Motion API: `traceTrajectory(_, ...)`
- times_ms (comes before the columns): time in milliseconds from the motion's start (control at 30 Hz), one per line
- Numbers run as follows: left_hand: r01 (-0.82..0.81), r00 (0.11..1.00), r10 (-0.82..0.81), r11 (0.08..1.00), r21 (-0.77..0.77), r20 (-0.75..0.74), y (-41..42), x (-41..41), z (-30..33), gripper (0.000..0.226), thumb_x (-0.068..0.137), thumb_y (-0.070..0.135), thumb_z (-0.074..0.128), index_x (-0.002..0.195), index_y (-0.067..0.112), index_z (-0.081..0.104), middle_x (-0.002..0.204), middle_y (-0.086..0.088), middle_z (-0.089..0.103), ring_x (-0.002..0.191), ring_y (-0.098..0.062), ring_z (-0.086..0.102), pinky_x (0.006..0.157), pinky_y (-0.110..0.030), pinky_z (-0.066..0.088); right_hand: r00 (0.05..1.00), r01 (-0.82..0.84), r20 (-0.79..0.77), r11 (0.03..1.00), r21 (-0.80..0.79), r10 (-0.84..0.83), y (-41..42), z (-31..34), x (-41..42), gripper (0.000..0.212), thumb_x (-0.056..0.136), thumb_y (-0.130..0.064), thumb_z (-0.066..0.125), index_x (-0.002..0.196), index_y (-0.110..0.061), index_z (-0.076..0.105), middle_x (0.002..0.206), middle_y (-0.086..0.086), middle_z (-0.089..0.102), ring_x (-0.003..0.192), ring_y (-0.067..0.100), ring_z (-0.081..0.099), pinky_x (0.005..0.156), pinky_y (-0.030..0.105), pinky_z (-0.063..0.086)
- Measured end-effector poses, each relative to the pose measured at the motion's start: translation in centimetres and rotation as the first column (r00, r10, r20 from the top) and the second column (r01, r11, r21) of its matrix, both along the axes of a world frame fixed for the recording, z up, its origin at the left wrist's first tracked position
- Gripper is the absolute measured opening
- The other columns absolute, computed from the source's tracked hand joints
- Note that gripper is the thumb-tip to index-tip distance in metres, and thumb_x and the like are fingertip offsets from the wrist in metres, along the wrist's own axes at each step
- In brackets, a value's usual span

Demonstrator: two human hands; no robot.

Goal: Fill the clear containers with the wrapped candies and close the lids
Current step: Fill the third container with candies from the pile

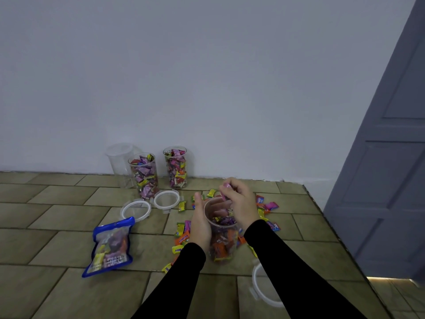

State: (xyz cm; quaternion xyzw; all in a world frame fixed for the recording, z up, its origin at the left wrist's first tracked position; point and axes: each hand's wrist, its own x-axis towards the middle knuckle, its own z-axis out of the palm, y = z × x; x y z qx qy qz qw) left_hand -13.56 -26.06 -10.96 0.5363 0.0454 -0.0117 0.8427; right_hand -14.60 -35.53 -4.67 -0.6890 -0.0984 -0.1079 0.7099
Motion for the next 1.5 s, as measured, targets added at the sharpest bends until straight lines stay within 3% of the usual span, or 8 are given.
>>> traceTrajectory(333, 0.077, 0.997, -0.077, 0.997, 0.020, -0.010, 0.3, -0.1, -0.2, 0.082, 0.096, 0.063, 0.021, 0.108, -0.002, 0.069, 0.105, -0.023, 0.071, 0.098, -0.031, 0.069, 0.082, -0.037, 0.055, 0.986, 0.028, 0.163, 0.933, -0.360, 0.033, -1.1, -1.4, 0.3, 0.025, 0.079, 0.000, 0.068, 0.081, -0.021, 0.054, 0.080, -0.001, 0.055, 0.073, 0.007, 0.053, 0.066, 0.017, 0.050)
traceTrajectory(667, 0.068, 0.998, -0.068, 0.998, 0.001, 0.006, 1.0, 0.8, 0.2, 0.072, 0.098, 0.056, 0.026, 0.095, -0.001, 0.070, 0.091, -0.018, 0.073, 0.079, -0.026, 0.071, 0.074, -0.035, 0.055, 0.994, 0.112, -0.003, 0.992, -0.059, -0.112, -2.9, -1.5, 3.0, 0.017, 0.095, -0.017, 0.055, 0.079, -0.017, 0.059, 0.076, -0.003, 0.057, 0.071, 0.009, 0.051, 0.070, 0.022, 0.041)
traceTrajectory(900, -0.054, 0.996, 0.023, 0.912, 0.406, 0.081, 2.7, 2.8, -0.9, 0.036, 0.102, 0.032, 0.045, 0.094, 0.007, 0.070, 0.093, -0.006, 0.073, 0.090, -0.019, 0.069, 0.082, -0.035, 0.056, 0.969, 0.151, -0.141, 0.942, -0.301, -0.201, -4.5, -4.8, 5.6, 0.020, 0.098, -0.021, 0.049, 0.079, -0.022, 0.055, 0.078, -0.003, 0.057, 0.079, 0.015, 0.055, 0.079, 0.034, 0.046)
traceTrajectory(1033, -0.059, 0.991, -0.042, 0.712, 0.699, 0.126, 3.8, 5.9, -4.0, 0.014, 0.088, 0.041, 0.063, 0.087, 0.027, 0.065, 0.101, -0.008, 0.067, 0.101, -0.028, 0.061, 0.092, -0.050, 0.050, 0.968, 0.086, -0.159, 0.851, -0.518, -0.194, -4.7, -6.9, 7.0, 0.013, 0.095, -0.029, 0.055, 0.089, -0.018, 0.057, 0.093, 0.003, 0.061, 0.091, 0.024, 0.059, 0.083, 0.038, 0.048)
traceTrajectory(1133, -0.036, 0.986, -0.140, 0.356, 0.934, 0.092, 4.1, 7.5, -5.1, 0.042, 0.079, 0.063, 0.050, 0.107, 0.033, 0.061, 0.117, -0.005, 0.055, 0.114, -0.025, 0.047, 0.096, -0.036, 0.038, 0.981, 0.018, -0.093, 0.555, -0.832, -0.170, -4.7, -8.2, 8.2, 0.035, 0.091, -0.048, 0.054, 0.106, -0.017, 0.056, 0.113, 0.008, 0.052, 0.104, 0.025, 0.050, 0.090, 0.039, 0.045)
traceTrajectory(1267, 0.066, 0.974, -0.221, 0.084, 0.994, -0.046, 3.6, 8.6, -4.8, 0.070, 0.082, 0.067, 0.044, 0.141, 0.029, 0.041, 0.145, -0.008, 0.032, 0.131, -0.031, 0.030, 0.103, -0.037, 0.028, 0.983, -0.096, -0.128, 0.227, -0.969, -0.132, -4.1, -9.6, 9.6, 0.061, 0.092, -0.059, 0.043, 0.139, -0.020, 0.037, 0.141, 0.010, 0.033, 0.133, 0.029, 0.030, 0.102, 0.042, 0.031)
traceTrajectory(1400, 0.223, 0.946, -0.239, -0.012, 0.975, -0.219, 3.2, 9.6, -4.7, 0.101, 0.062, 0.079, 0.027, 0.151, 0.031, 0.023, 0.159, -0.008, 0.014, 0.140, -0.036, 0.018, 0.110, -0.044, 0.026, 0.980, -0.177, -0.183, 0.071, -0.982, -0.083, -3.8, -10.6, 10.9, 0.058, 0.095, -0.046, 0.046, 0.147, -0.029, 0.027, 0.150, 0.010, 0.027, 0.135, 0.032, 0.028, 0.107, 0.047, 0.028)
traceTrajectory(1500, 0.223, 0.948, -0.220, -0.058, 0.973, -0.231, 2.9, 10.3, -5.3, 0.083, 0.077, 0.069, 0.032, 0.149, 0.029, 0.029, 0.153, -0.007, 0.028, 0.133, -0.035, 0.030, 0.106, -0.039, 0.030, 0.985, -0.158, -0.160, 0.041, -0.987, -0.060, -3.7, -11.2, 11.7, 0.052, 0.098, -0.041, 0.040, 0.147, -0.031, 0.029, 0.145, 0.009, 0.033, 0.128, 0.034, 0.034, 0.106, 0.043, 0.031)
